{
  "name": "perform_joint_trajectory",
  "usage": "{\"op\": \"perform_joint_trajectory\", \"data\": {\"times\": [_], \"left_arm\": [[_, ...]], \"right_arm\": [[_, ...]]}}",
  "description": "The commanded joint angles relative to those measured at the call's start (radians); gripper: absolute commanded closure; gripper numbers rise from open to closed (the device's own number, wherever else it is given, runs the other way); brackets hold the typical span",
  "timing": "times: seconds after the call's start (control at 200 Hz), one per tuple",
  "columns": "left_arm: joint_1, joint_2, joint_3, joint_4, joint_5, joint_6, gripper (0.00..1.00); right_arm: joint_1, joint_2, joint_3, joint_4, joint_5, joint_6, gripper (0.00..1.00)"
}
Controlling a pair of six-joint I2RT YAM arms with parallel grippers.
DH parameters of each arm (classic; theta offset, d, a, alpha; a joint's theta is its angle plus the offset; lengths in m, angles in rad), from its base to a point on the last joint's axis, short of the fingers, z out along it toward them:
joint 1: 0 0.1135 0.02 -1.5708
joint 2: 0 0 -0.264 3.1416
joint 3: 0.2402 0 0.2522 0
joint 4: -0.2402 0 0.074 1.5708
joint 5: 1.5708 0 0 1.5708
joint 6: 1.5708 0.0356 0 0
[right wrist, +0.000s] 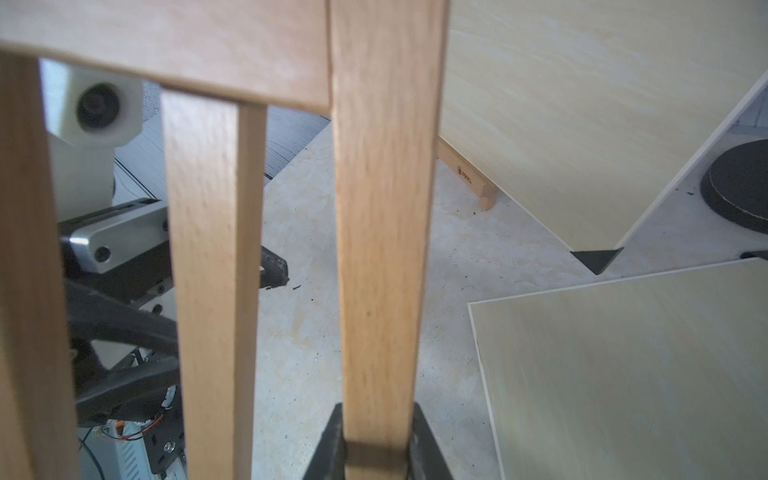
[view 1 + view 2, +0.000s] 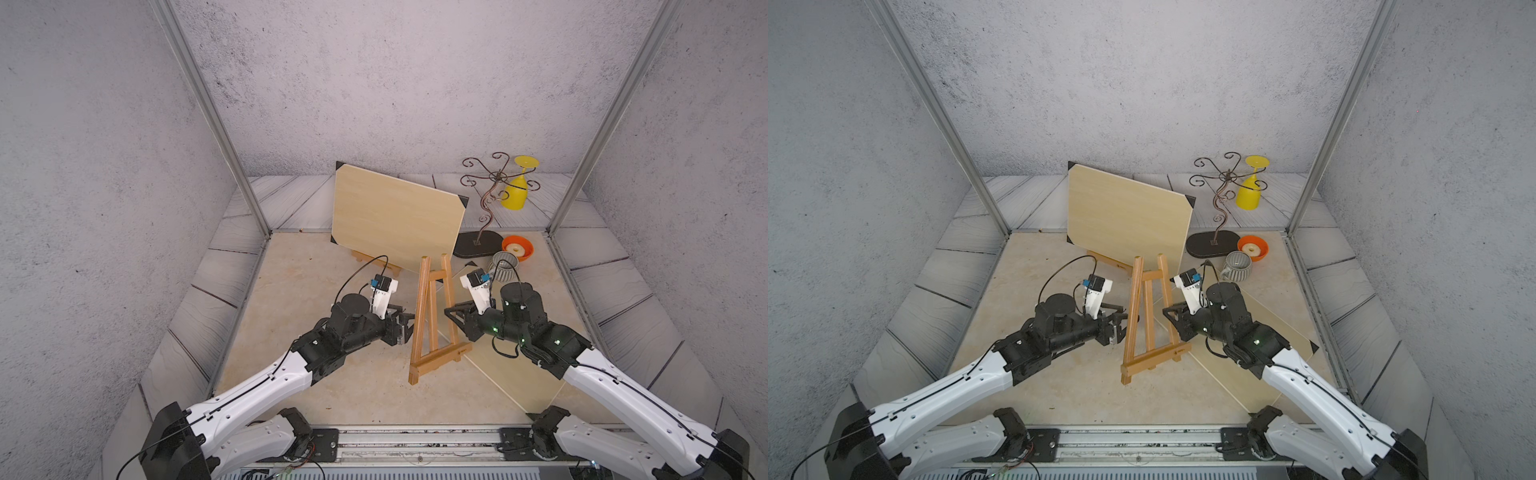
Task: Assemble the easel
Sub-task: Unfold the easel.
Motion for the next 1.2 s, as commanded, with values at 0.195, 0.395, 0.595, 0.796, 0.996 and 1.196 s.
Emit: {"op": "perform_joint_trajectory", "data": {"times": [0.195, 0.395, 0.595, 0.796, 0.996, 1.196], "left_arm": [[0.004, -0.012, -0.021, 0.077, 0.146, 0.017, 0.19], [-0.009, 0.043, 0.019, 0.097, 0.196, 0.042, 0.18], [-0.011, 0.059, 0.011, 0.158, 0.248, 0.04, 0.15], [-0.019, 0.066, 0.022, 0.196, 0.261, -0.026, 0.13], [-0.023, 0.063, 0.049, 0.003, 0.111, 0.037, 0.14], [-0.021, 0.025, 0.086, -0.23, -0.19, 0.172, 0.22]], "right_arm": [[-0.004, -0.016, 0.033, 0.117, -0.099, 0.041, 1.0], [-0.003, -0.006, 0.03, 0.119, -0.117, 0.051, 1.0], [-0.004, -0.015, 0.015, 0.153, -0.137, 0.066, 1.0], [-0.004, -0.033, -0.022, 0.245, -0.241, 0.083, 1.0], [-0.003, -0.059, -0.012, 0.197, -0.214, 0.067, 1.0], [-0.004, -0.077, 0.014, 0.092, -0.167, 0.027, 1.0]]}}
